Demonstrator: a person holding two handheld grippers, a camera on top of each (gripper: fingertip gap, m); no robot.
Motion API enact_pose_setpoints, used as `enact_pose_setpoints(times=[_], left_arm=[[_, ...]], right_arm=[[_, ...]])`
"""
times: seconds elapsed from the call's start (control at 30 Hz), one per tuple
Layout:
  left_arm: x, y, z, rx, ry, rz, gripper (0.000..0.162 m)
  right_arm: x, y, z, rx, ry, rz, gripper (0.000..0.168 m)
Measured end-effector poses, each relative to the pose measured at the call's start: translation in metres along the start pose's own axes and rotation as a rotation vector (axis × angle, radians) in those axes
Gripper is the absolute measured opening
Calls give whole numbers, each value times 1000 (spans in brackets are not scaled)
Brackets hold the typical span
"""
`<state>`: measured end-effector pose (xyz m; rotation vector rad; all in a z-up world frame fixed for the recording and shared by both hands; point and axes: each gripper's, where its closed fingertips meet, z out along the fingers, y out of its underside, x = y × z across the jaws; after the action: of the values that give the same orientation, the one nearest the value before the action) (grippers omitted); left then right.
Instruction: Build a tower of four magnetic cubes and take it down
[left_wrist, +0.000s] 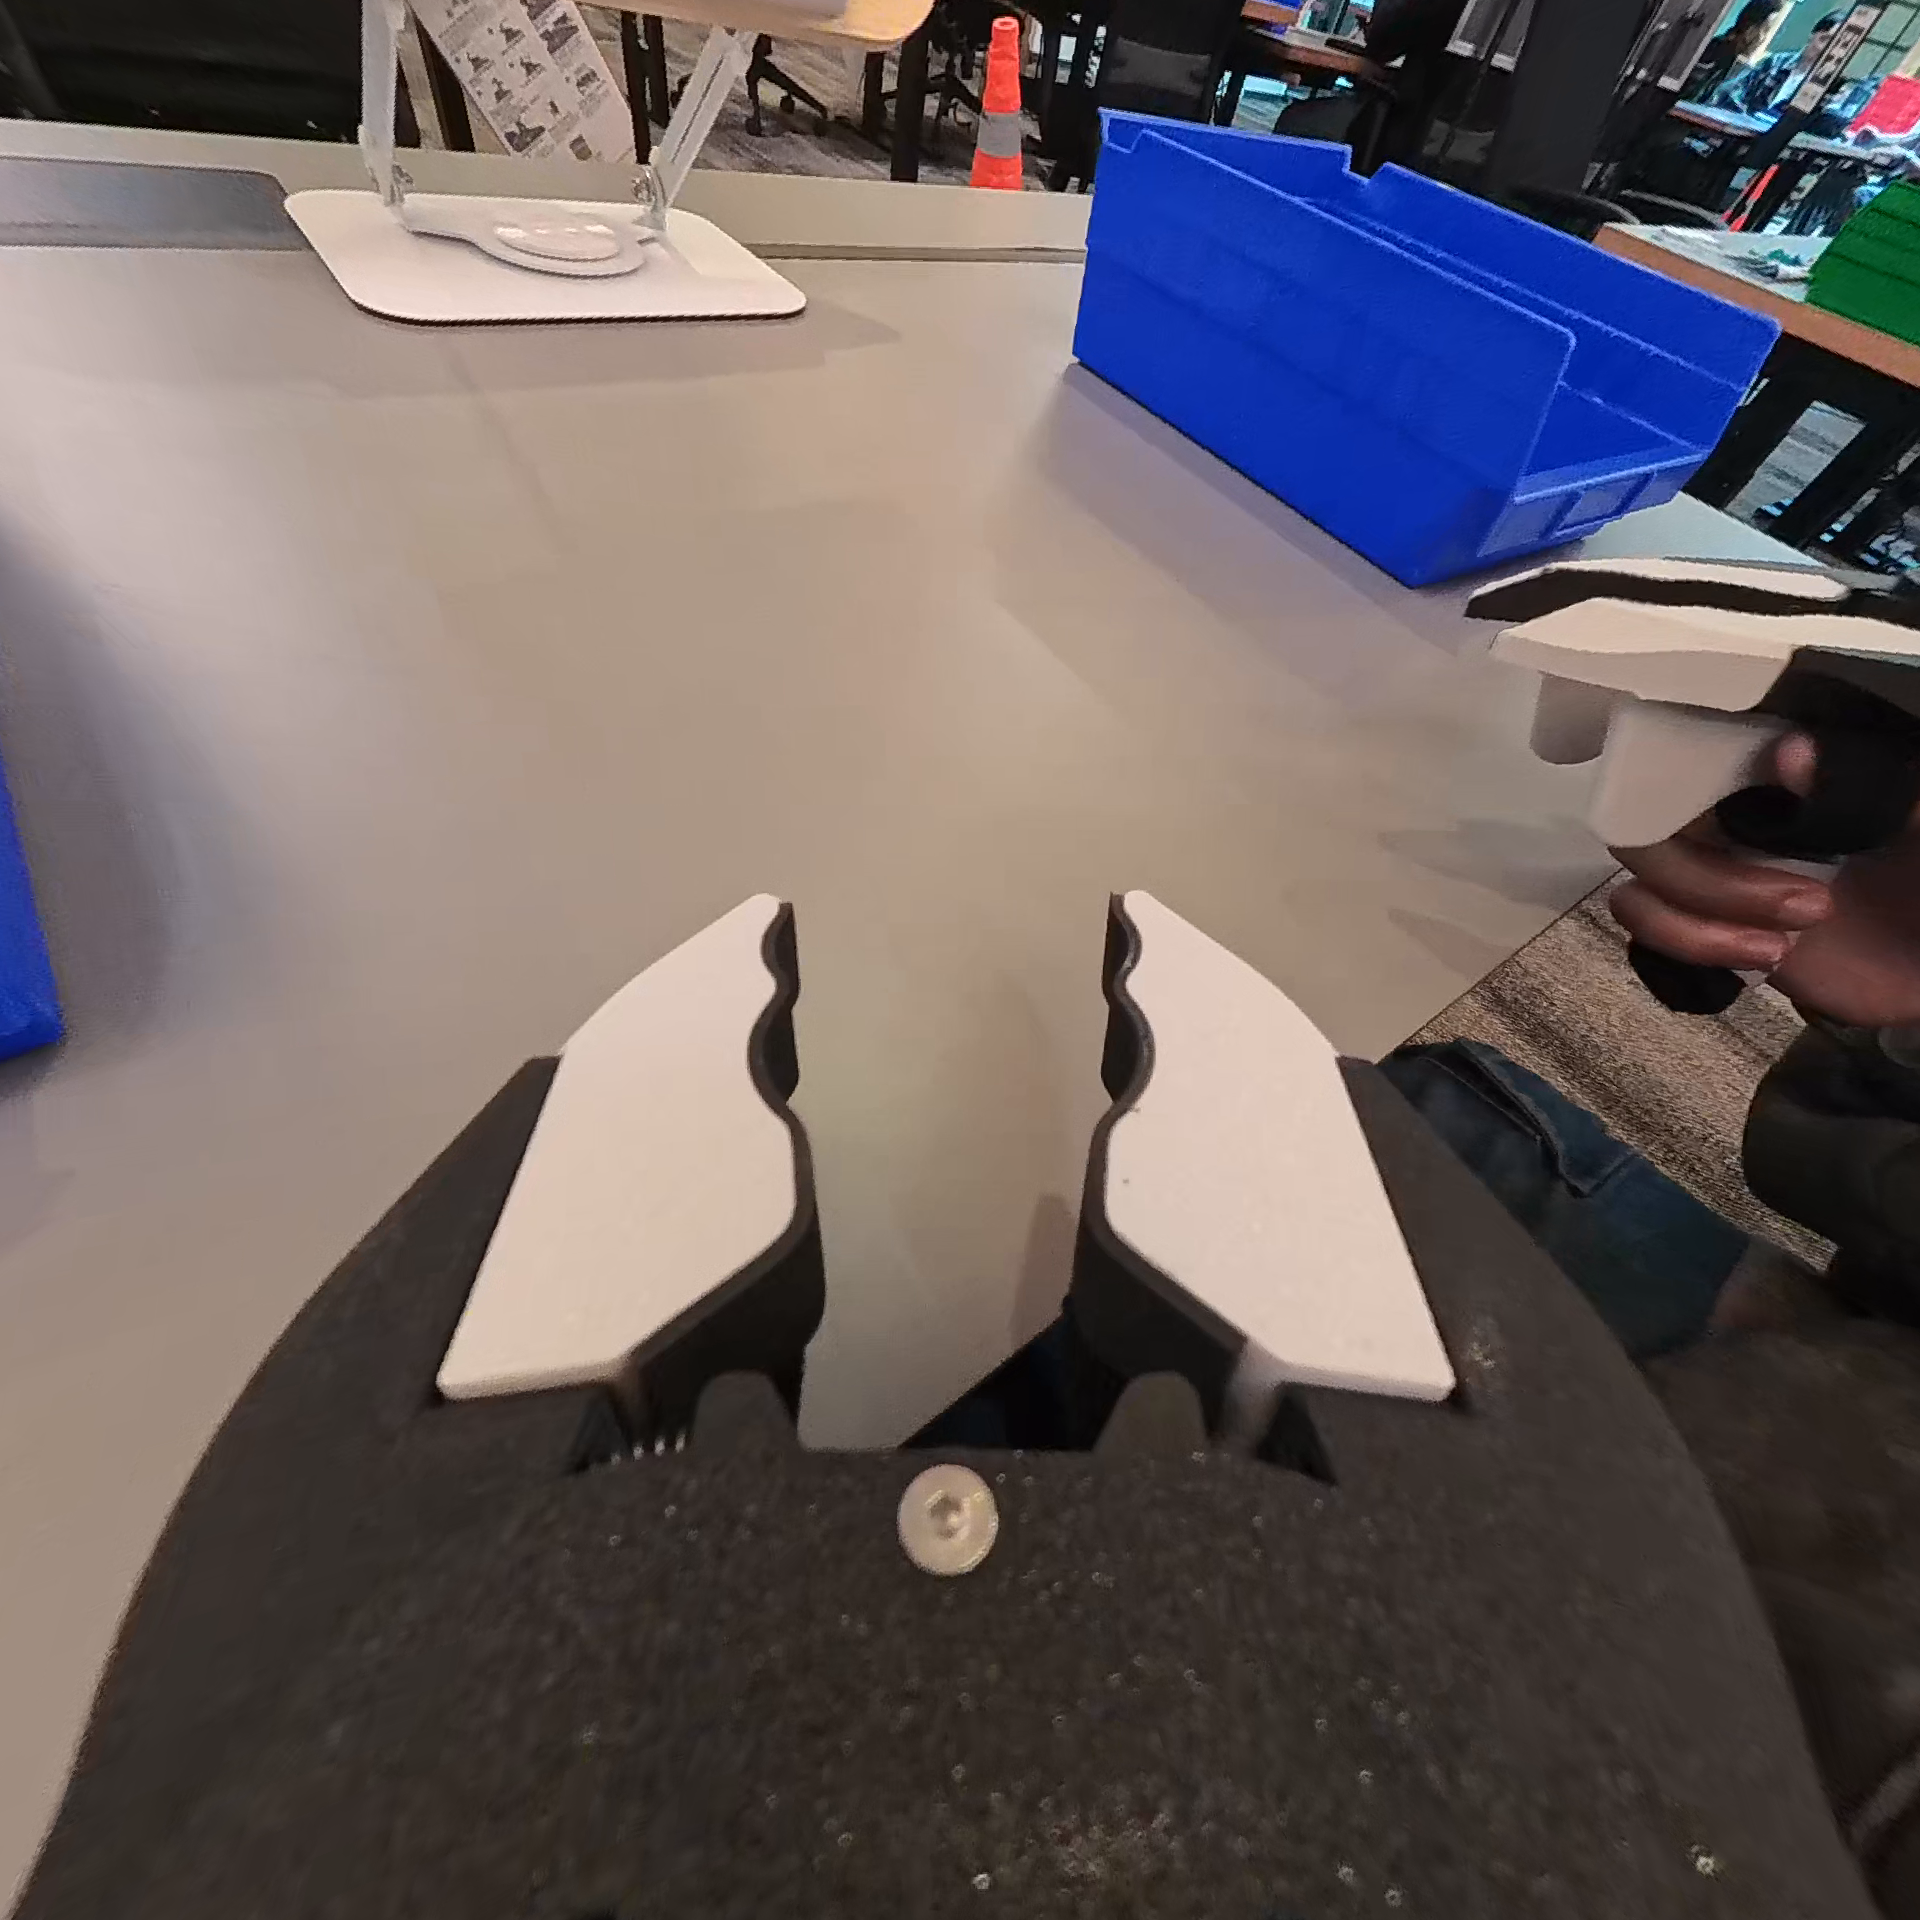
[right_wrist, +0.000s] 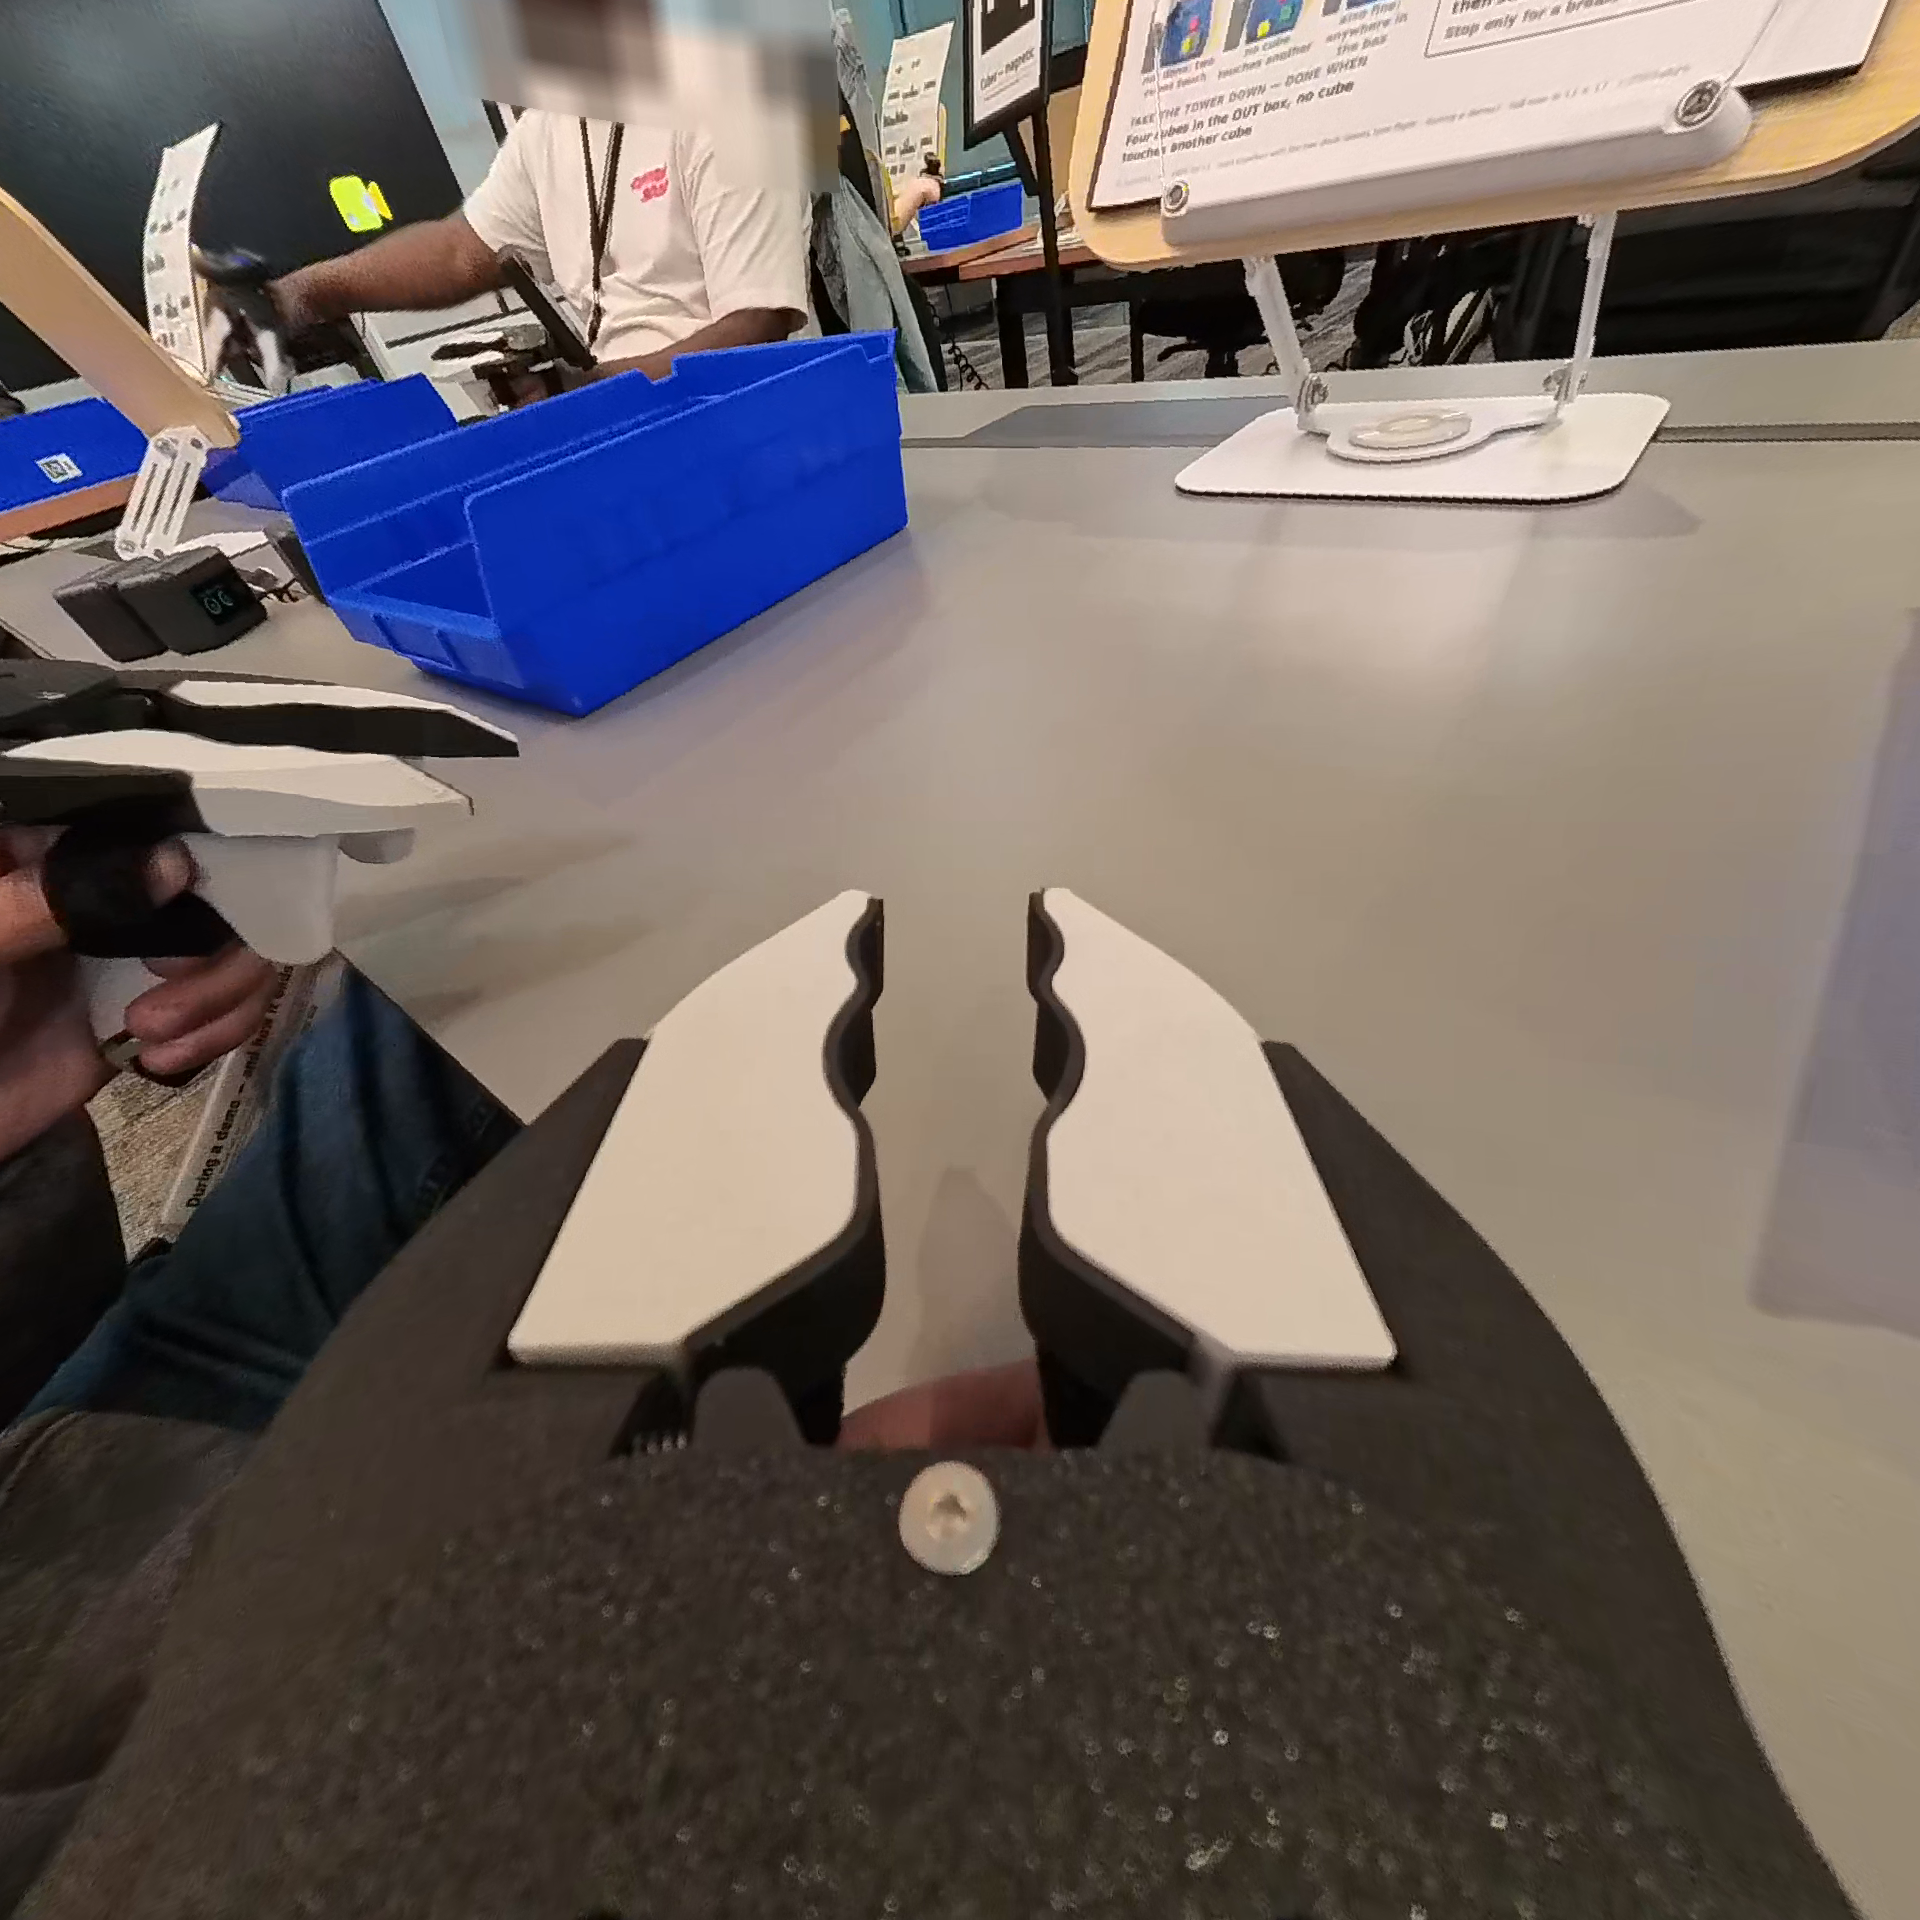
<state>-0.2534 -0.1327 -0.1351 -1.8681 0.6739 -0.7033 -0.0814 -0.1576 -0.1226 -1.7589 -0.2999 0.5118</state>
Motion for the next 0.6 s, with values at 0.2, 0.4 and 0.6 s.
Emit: enact_pose_setpoints(times=[0.2, 0.4, 0.6], left_arm=[[3, 2, 3, -14, 2, 18, 56], [-21, -27, -17, 9, -56, 49, 55], [-122, -100, -70, -20, -258, 59, 55]], right_arm=[[3, -1, -2, 5, 9, 1, 25], [6, -1, -1, 7, 16, 6, 25], [5, -3, -4, 16, 5, 21, 25]])
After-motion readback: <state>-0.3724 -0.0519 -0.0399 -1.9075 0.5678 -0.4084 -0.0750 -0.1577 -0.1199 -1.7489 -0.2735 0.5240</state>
